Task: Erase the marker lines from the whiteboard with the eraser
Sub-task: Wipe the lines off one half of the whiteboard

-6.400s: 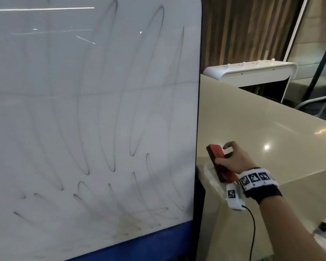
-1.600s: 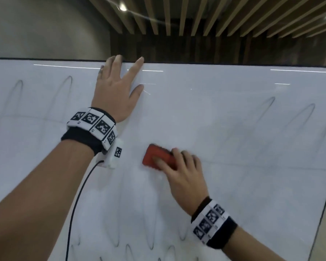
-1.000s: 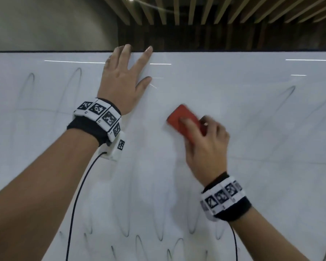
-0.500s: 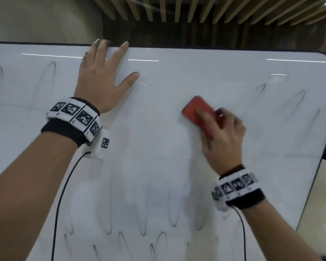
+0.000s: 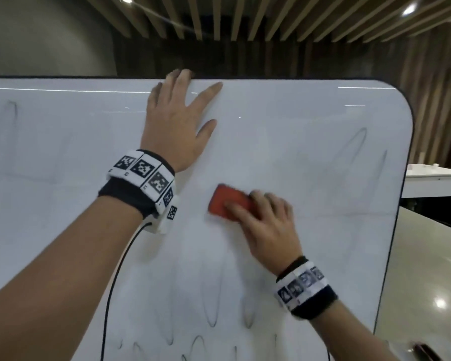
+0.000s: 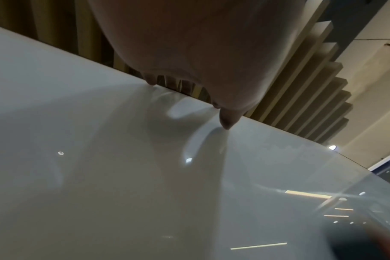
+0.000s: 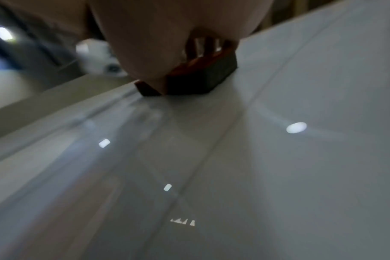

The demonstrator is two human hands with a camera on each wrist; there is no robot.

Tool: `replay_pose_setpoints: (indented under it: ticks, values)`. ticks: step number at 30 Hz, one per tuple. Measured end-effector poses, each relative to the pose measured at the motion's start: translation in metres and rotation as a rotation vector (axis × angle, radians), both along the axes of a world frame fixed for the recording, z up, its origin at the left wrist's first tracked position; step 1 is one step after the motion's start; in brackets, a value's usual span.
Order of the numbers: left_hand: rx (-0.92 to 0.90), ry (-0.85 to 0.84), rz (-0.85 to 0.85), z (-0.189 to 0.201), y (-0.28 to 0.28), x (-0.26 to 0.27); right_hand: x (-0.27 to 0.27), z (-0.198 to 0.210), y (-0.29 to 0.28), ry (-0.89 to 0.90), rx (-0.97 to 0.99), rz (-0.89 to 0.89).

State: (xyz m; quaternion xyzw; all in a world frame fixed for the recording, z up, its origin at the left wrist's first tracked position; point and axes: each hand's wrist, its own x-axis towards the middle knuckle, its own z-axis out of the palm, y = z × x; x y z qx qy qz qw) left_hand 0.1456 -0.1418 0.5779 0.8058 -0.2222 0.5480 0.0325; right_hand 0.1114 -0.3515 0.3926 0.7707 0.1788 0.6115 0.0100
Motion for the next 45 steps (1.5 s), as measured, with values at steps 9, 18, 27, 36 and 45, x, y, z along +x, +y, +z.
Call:
replay_pose_setpoints:
  ticks: [9, 18, 27, 36, 45]
  values:
    - [0.009, 0.023, 0.018, 0.001, -0.001, -0.005, 0.010, 0.003, -0.005, -0.054, 0.370, 0.020]
    - [-0.010, 0.002, 0.032, -0.003, -0.004, -0.002, 0.009, 0.052, -0.045, -0.123, 0.675, 0.018]
    - [-0.018, 0.009, 0.015, -0.001, -0.002, -0.003, -0.001, -0.014, -0.020, 0.012, 0.094, 0.044]
    - [-0.086, -0.002, 0.020, -0.002, -0.015, -0.005, -0.002, -0.006, 0.008, 0.007, 0.315, 0.111]
    - [-0.152, -0.018, -0.011, -0.008, -0.027, -0.003, -0.012, 0.131, -0.142, -0.187, 0.991, -0.067]
